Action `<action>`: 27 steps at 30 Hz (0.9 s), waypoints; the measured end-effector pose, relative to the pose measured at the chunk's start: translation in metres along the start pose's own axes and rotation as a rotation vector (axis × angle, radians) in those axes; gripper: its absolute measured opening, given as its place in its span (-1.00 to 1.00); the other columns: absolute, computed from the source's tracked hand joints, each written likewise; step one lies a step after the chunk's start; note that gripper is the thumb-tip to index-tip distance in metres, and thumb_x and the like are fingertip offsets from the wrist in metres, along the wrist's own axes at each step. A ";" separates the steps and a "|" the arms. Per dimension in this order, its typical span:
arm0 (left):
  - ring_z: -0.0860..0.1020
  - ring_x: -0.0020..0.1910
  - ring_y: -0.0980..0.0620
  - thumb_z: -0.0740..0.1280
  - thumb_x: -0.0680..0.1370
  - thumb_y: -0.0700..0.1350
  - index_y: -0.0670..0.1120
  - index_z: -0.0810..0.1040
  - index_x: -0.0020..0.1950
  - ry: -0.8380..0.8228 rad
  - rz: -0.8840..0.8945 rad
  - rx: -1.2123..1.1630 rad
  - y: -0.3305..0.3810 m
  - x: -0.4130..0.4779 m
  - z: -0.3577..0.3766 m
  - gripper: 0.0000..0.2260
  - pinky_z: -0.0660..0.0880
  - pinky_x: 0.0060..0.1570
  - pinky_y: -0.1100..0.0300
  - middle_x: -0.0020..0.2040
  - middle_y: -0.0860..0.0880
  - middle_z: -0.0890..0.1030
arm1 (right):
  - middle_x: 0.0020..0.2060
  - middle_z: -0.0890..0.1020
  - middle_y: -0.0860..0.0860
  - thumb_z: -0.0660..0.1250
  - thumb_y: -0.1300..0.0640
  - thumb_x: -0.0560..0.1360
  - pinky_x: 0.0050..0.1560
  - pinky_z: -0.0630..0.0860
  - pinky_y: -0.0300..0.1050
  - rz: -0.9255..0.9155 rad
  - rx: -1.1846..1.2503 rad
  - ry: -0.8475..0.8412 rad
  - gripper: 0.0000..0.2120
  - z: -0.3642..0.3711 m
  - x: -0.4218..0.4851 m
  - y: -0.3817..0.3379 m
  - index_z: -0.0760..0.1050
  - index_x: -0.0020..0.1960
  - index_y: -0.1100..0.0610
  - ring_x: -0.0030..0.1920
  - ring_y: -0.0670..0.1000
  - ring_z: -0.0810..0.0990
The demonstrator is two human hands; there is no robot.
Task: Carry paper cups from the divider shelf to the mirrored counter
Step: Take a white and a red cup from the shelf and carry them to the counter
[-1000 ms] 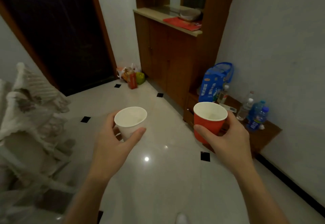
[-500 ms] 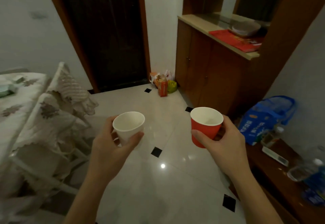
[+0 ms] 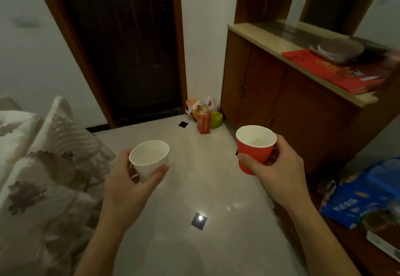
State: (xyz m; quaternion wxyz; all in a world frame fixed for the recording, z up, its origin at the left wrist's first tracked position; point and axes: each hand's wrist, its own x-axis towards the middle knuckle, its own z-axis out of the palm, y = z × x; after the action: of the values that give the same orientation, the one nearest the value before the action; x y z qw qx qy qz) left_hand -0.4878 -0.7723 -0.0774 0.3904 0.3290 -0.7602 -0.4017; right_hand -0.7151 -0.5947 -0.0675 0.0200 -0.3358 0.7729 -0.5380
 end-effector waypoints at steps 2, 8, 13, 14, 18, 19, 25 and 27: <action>0.54 0.05 0.28 0.44 0.29 0.21 0.26 0.40 0.15 -0.011 0.010 -0.002 -0.008 0.043 0.000 -0.53 0.52 -0.14 0.35 0.08 0.26 0.53 | 0.03 0.42 -0.38 0.41 -0.35 0.16 -0.30 0.38 -0.57 -0.014 0.007 0.026 -0.27 0.020 0.035 -0.002 0.30 0.26 -0.20 0.00 -0.27 0.46; 0.55 0.04 0.13 0.43 0.27 0.24 0.11 0.42 0.22 -0.027 -0.003 0.013 -0.041 0.143 0.021 -0.43 0.58 -0.11 0.18 0.10 0.18 0.54 | 0.00 0.41 -0.44 0.42 -0.36 0.14 -0.34 0.36 -0.58 0.030 0.005 0.045 -0.29 0.071 0.114 0.012 0.28 0.22 -0.26 -0.02 -0.27 0.47; 0.53 0.04 0.25 0.41 0.25 0.27 0.18 0.38 0.21 -0.056 0.003 0.014 -0.067 0.218 0.050 -0.43 0.53 -0.14 0.30 0.08 0.32 0.48 | 0.00 0.42 -0.43 0.38 -0.44 0.11 -0.33 0.37 -0.57 0.043 -0.006 0.049 -0.28 0.103 0.186 0.036 0.27 0.21 -0.28 -0.01 -0.27 0.48; 0.52 0.05 0.30 0.41 0.26 0.27 0.22 0.37 0.20 -0.061 0.014 0.016 -0.071 0.234 0.057 -0.45 0.51 -0.15 0.35 0.08 0.34 0.47 | -0.02 0.41 -0.44 0.38 -0.44 0.11 -0.32 0.35 -0.59 0.043 0.000 0.055 -0.29 0.110 0.202 0.040 0.27 0.20 -0.31 -0.02 -0.30 0.47; 0.51 0.06 0.30 0.42 0.26 0.25 0.27 0.35 0.20 -0.088 0.007 0.012 -0.087 0.303 0.089 -0.45 0.49 -0.14 0.36 0.09 0.34 0.46 | -0.03 0.43 -0.50 0.38 -0.46 0.12 -0.30 0.34 -0.60 0.031 0.019 0.056 -0.37 0.135 0.274 0.062 0.26 0.13 -0.44 0.03 -0.40 0.44; 0.50 0.06 0.28 0.42 0.25 0.25 0.23 0.36 0.22 -0.088 0.003 0.014 -0.090 0.322 0.098 -0.42 0.49 -0.12 0.34 0.09 0.33 0.46 | -0.02 0.43 -0.51 0.39 -0.46 0.13 -0.29 0.34 -0.60 0.025 0.022 0.050 -0.39 0.140 0.294 0.069 0.27 0.12 -0.47 0.05 -0.42 0.42; 0.50 0.07 0.21 0.44 0.28 0.19 0.15 0.36 0.25 -0.061 0.009 0.016 -0.098 0.443 0.162 -0.41 0.47 -0.11 0.32 0.09 0.24 0.47 | 0.00 0.42 -0.43 0.43 -0.38 0.17 -0.24 0.36 -0.59 -0.022 0.010 0.038 -0.33 0.159 0.428 0.100 0.28 0.20 -0.30 0.07 -0.47 0.39; 0.49 0.06 0.22 0.44 0.27 0.20 0.14 0.36 0.25 -0.045 0.020 0.024 -0.099 0.482 0.179 -0.41 0.46 -0.14 0.35 0.08 0.24 0.47 | 0.00 0.43 -0.43 0.44 -0.38 0.18 -0.22 0.36 -0.58 -0.042 0.003 0.041 -0.35 0.164 0.471 0.107 0.29 0.19 -0.31 0.06 -0.47 0.39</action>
State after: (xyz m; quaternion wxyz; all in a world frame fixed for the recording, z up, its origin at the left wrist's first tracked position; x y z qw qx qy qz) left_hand -0.8540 -1.1463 -0.0710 0.3732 0.3170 -0.7767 -0.3962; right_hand -1.0687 -0.9623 -0.0708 -0.0067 -0.3408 0.7651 -0.5462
